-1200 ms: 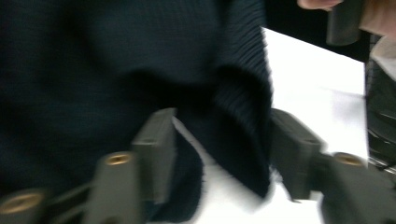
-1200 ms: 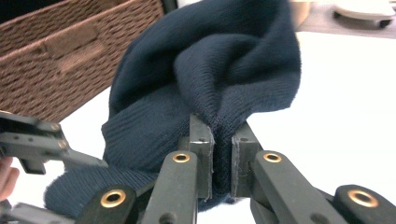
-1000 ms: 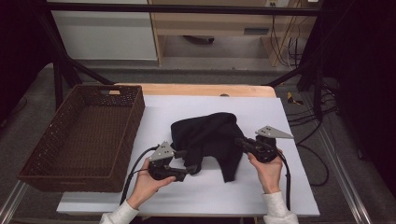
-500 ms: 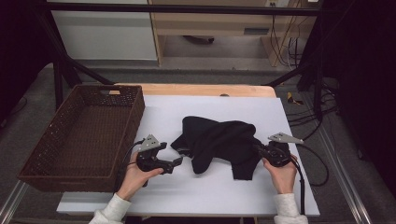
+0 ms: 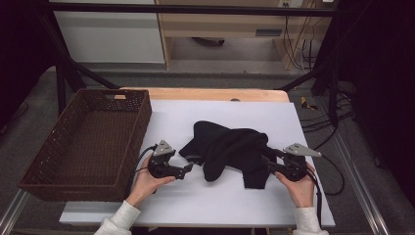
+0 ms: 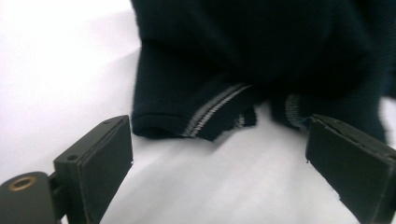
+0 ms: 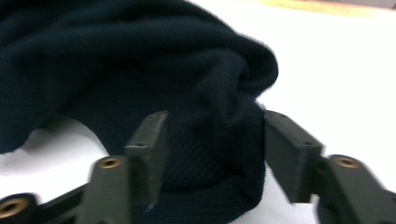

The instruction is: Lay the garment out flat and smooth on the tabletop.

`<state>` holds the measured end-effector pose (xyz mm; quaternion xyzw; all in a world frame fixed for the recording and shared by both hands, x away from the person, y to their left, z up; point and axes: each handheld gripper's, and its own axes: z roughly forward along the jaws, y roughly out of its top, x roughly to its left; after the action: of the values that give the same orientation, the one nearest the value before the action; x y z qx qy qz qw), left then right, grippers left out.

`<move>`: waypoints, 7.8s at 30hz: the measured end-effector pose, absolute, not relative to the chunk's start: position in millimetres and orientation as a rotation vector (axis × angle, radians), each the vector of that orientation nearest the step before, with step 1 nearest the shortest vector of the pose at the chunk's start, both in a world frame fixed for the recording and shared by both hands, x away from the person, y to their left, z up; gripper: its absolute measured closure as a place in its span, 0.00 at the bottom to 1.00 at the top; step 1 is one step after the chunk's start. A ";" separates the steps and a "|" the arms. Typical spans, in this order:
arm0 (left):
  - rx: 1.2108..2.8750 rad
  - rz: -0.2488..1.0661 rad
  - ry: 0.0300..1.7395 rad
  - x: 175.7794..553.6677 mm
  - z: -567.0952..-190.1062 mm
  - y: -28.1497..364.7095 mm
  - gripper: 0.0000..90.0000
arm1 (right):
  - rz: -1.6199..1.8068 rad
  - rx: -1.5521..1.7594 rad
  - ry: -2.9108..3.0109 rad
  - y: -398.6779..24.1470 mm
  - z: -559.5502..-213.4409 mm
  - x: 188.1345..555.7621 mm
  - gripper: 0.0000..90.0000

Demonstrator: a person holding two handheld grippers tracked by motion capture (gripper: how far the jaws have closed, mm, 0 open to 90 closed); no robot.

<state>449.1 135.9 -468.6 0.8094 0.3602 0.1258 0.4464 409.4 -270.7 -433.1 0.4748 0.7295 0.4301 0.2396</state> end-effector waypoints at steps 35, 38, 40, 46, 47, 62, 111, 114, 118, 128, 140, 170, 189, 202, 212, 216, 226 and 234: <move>2.135 0.359 0.844 469.4 -476.5 112.8 0.90 | 1.261 1.178 2.234 -147.0 -455.3 429.3 0.62; 2.137 0.340 0.846 468.9 -475.2 114.4 0.93 | 1.274 1.189 2.243 -153.7 -448.9 426.6 0.81; 2.134 0.327 0.853 468.4 -472.9 116.9 0.93 | 1.294 1.186 2.238 -160.4 -442.7 424.5 0.84; 2.081 0.319 0.877 464.0 -455.9 129.0 0.94 | 1.342 1.183 2.183 -189.8 -418.0 415.7 0.87; 2.070 0.328 0.883 462.8 -452.0 131.6 0.94 | 1.342 1.183 2.183 -189.8 -418.0 415.7 0.87; 1.898 0.392 0.954 451.3 -410.1 169.0 0.95 | 1.289 1.244 2.060 -240.4 -400.1 409.4 0.87; 1.908 0.388 0.981 453.3 -412.3 171.3 0.95 | 0.983 0.965 2.207 -152.7 -442.2 429.2 0.89; 1.890 0.375 0.988 452.6 -408.7 174.2 0.95 | 1.054 0.964 2.205 -159.2 -428.8 426.0 0.90; 1.864 0.390 0.990 449.8 -401.7 177.3 0.95 | 1.184 0.981 2.150 -169.6 -406.1 424.8 0.90; 1.835 0.398 0.994 449.3 -397.3 180.4 0.95 | 1.300 1.058 2.049 -177.9 -379.5 445.7 0.94; 1.862 0.406 0.994 459.6 -424.7 161.3 0.90 | 1.111 1.156 2.012 -169.9 -420.1 502.6 0.94; 2.080 0.311 0.899 456.8 -481.0 109.3 0.54 | 1.106 1.089 2.126 -204.4 -418.4 441.0 0.36; 2.142 0.334 0.874 454.6 -479.0 113.4 0.95 | 1.011 1.124 2.155 -200.5 -446.9 439.8 0.84; 2.188 0.268 0.873 418.5 -452.3 150.7 0.96 | 1.114 1.080 2.085 -215.7 -383.7 425.5 0.86; 2.171 0.287 0.892 412.6 -458.4 152.7 0.96 | 1.066 1.144 2.047 -211.9 -387.1 466.3 0.85; 2.177 0.304 0.887 415.0 -464.4 147.2 0.96 | 0.998 1.176 2.056 -209.7 -408.0 485.5 0.83; 2.172 0.297 0.887 418.9 -474.0 145.4 0.95 | 1.000 1.183 2.088 -217.1 -416.9 476.6 0.51; 2.165 0.289 0.889 419.1 -475.9 145.4 0.95 | 1.117 1.082 2.085 -221.6 -404.6 429.5 0.31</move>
<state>419.1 145.4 -475.9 0.8485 0.3483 0.1133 0.3819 429.5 -221.6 -404.6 0.4009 0.7724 0.4139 0.2671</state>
